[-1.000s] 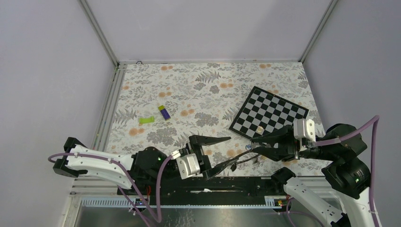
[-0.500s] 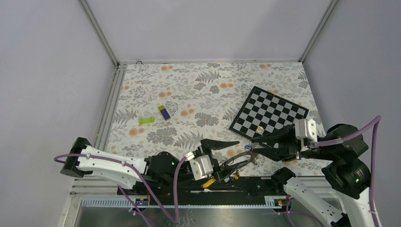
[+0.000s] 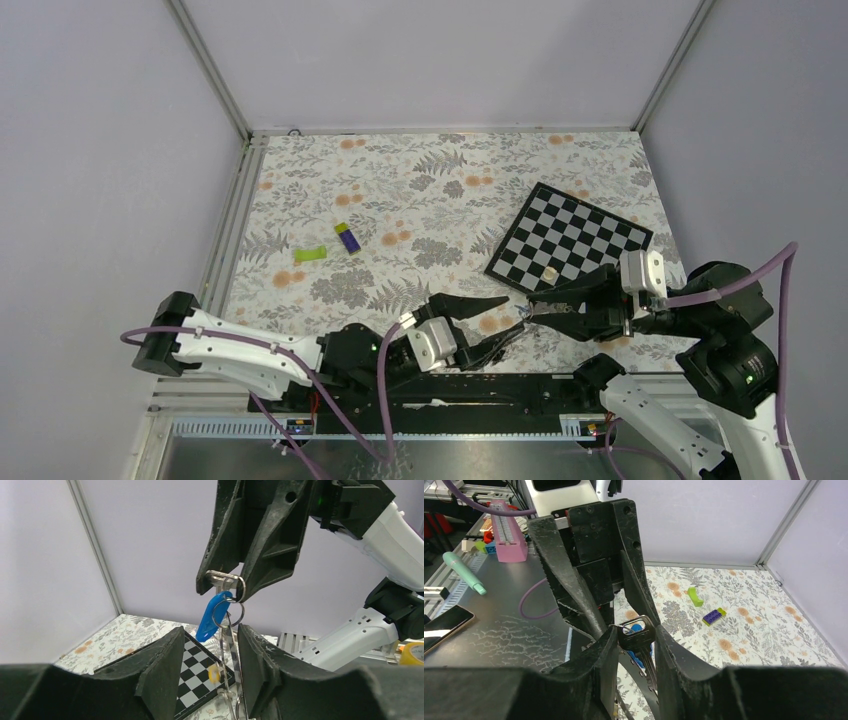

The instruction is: Remove the keys from the keyring

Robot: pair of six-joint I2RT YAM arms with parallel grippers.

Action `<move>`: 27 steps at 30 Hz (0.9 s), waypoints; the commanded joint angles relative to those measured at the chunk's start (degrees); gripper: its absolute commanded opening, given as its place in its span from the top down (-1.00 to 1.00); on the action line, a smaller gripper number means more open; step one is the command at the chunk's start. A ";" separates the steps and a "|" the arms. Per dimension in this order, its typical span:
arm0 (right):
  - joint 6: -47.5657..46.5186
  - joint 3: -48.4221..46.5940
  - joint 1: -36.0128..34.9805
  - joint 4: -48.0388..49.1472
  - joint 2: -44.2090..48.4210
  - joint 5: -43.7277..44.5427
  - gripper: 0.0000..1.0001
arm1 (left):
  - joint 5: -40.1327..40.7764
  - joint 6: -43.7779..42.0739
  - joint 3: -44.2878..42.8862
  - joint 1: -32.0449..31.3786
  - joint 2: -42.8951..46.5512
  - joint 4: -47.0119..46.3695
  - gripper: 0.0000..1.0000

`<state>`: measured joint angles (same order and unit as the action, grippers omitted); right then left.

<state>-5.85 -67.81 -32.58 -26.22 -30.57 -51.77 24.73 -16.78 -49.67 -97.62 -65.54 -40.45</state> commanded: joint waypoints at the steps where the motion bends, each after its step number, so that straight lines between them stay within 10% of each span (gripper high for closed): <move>1: 1.28 -0.33 -0.20 4.94 0.55 -1.56 1.00 | 1.64 2.43 0.76 0.74 -0.72 -5.18 0.04; 27: 1.01 0.58 -0.20 4.71 1.10 -0.76 1.00 | -10.85 10.24 0.39 2.10 -2.11 -4.95 0.04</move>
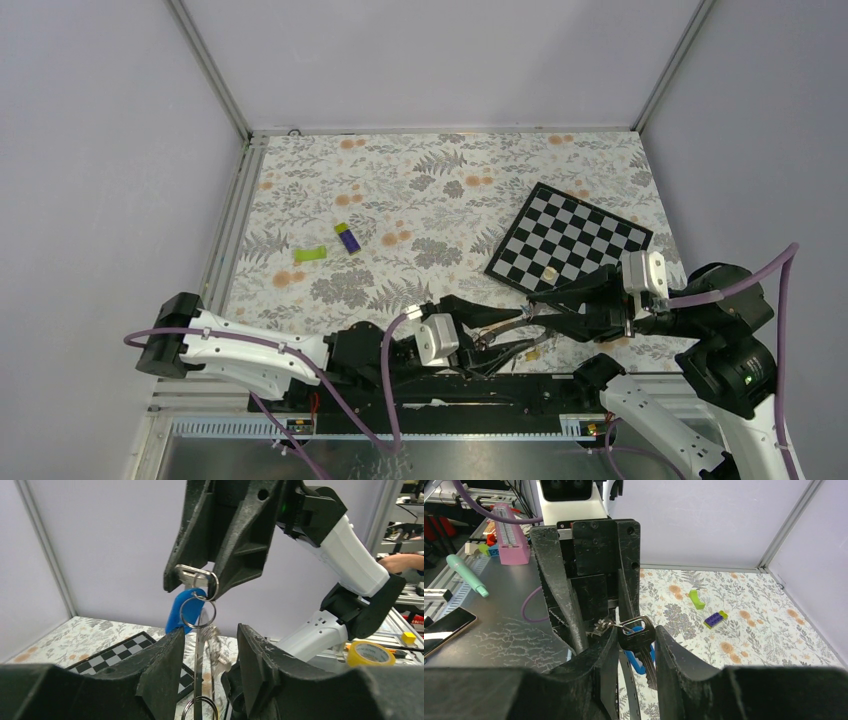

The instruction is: Remove the keys from the keyring

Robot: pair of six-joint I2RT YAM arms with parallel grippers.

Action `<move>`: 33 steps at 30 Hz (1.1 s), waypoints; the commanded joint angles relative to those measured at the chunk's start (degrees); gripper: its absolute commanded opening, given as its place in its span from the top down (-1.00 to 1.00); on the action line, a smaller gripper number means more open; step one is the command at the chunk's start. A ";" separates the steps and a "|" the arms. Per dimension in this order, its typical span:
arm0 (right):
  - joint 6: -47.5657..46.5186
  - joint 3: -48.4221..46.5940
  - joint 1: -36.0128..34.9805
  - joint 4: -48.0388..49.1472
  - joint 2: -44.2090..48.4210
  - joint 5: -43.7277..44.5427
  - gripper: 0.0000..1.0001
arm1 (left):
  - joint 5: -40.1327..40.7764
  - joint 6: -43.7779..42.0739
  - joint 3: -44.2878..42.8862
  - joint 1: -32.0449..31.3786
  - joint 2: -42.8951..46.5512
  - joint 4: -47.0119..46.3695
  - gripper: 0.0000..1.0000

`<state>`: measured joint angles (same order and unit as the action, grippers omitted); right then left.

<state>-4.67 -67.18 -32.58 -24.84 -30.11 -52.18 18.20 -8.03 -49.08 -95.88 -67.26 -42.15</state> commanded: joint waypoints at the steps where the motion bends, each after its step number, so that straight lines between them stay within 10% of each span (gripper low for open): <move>1: -0.22 -0.10 -0.21 3.44 0.66 -0.29 1.00 | -4.41 1.68 -0.27 0.34 -0.53 -3.14 0.05; 33: 1.21 1.26 -0.15 3.28 1.79 -1.00 1.00 | 2.64 0.01 -1.63 2.01 -4.78 -11.77 0.00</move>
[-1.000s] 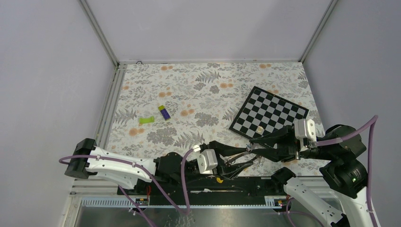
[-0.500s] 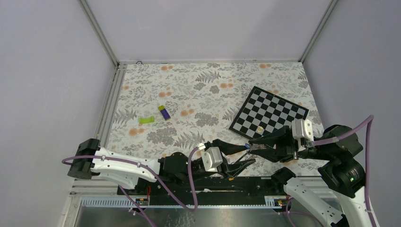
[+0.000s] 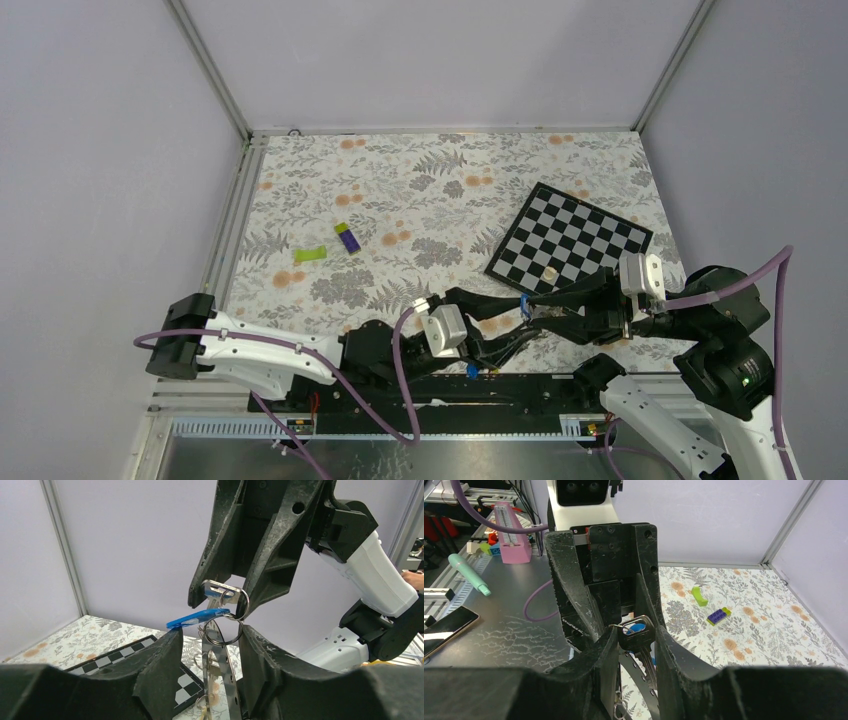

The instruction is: Remove the keys from the keyring

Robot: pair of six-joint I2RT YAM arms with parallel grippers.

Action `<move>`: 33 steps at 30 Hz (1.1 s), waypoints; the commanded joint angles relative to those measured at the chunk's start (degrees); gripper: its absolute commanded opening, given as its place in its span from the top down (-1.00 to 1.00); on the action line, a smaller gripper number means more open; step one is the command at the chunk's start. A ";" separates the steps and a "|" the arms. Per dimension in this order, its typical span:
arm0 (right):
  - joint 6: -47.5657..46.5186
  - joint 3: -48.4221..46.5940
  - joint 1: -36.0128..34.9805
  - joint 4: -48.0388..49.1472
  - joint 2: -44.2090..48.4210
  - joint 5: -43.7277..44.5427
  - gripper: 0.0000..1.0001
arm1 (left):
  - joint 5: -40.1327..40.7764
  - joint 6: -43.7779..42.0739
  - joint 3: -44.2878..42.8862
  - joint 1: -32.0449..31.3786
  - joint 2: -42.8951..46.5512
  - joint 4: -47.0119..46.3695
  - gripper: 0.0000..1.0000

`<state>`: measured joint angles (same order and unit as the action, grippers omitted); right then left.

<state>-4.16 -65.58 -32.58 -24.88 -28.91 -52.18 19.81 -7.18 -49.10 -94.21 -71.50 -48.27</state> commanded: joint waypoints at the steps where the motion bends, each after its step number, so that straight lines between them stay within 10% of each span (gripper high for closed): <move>1: 0.72 -0.26 -0.20 3.33 0.64 -0.93 1.00 | 0.96 -0.98 -1.68 0.42 -0.67 -5.70 0.00; 19: 3.46 0.63 -0.20 8.06 1.31 0.23 0.96 | -1.71 -0.28 -1.17 0.52 -1.09 -5.05 -0.08; 33: 3.55 0.84 -0.20 7.81 1.83 0.68 0.95 | -1.80 0.07 -1.35 0.52 -1.59 -5.36 0.47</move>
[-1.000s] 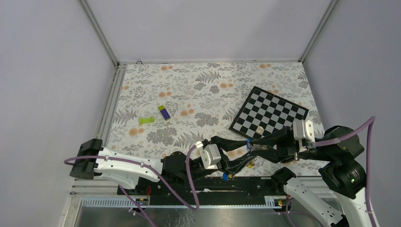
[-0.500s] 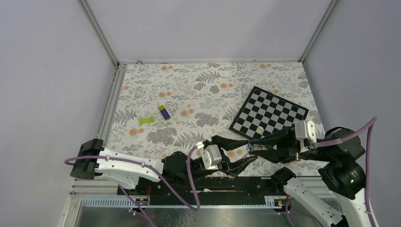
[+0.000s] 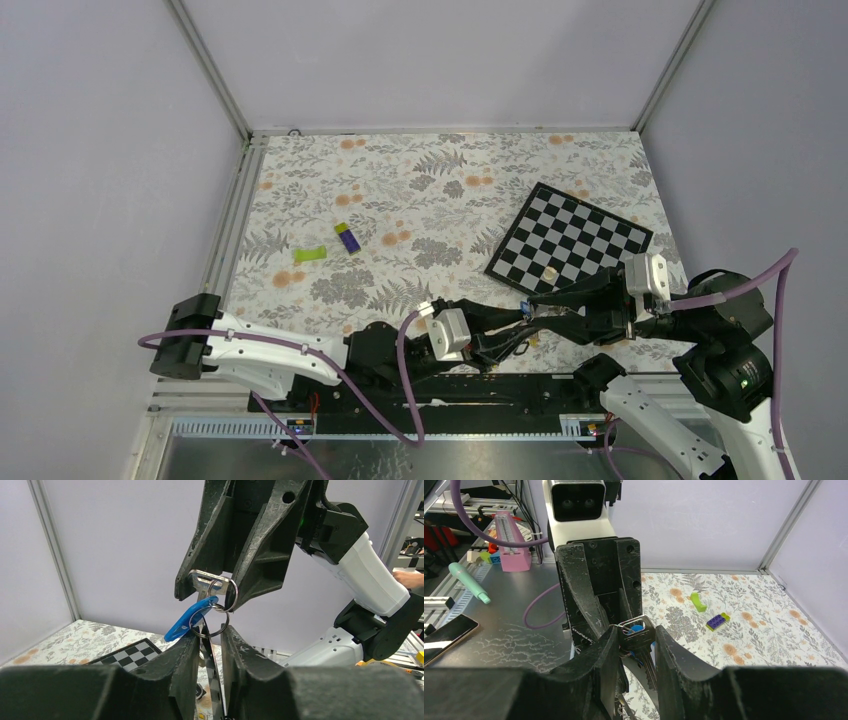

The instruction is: Remove the keys from the keyring

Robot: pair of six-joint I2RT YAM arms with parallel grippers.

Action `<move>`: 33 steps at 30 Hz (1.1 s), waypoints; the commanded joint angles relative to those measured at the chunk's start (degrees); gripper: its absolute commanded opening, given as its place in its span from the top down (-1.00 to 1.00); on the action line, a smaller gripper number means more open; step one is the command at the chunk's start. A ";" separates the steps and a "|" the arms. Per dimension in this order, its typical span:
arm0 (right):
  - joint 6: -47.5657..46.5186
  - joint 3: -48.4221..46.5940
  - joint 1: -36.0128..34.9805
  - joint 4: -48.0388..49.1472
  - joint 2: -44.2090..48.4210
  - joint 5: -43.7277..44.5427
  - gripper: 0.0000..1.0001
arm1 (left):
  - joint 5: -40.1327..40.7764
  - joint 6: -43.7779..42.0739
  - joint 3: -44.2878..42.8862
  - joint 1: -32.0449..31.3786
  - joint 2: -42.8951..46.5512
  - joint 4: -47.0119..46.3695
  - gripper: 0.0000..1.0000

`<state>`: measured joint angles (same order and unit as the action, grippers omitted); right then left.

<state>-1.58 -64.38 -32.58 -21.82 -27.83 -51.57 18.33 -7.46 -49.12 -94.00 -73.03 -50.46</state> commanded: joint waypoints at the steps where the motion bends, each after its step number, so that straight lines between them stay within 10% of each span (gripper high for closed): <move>1: 0.97 -0.39 -0.21 4.77 0.76 0.13 0.95 | -0.39 0.35 -1.33 0.30 0.03 -3.16 0.52; 6: -0.05 -0.37 -0.16 3.41 1.03 0.62 0.92 | -0.20 0.08 -1.07 0.37 0.55 -3.00 0.98; 20: -6.62 -0.29 -0.20 -2.59 2.37 7.46 0.61 | -8.37 0.08 -4.51 1.10 6.84 15.25 1.00; 33: -5.05 1.45 -0.14 -1.86 3.27 6.56 0.56 | -7.85 0.07 -7.95 1.10 9.67 27.46 0.39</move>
<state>-7.05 -62.96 -32.58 -26.70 -25.10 -45.91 10.98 -7.51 -53.91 -92.77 -65.21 -23.77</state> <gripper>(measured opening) 0.356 0.259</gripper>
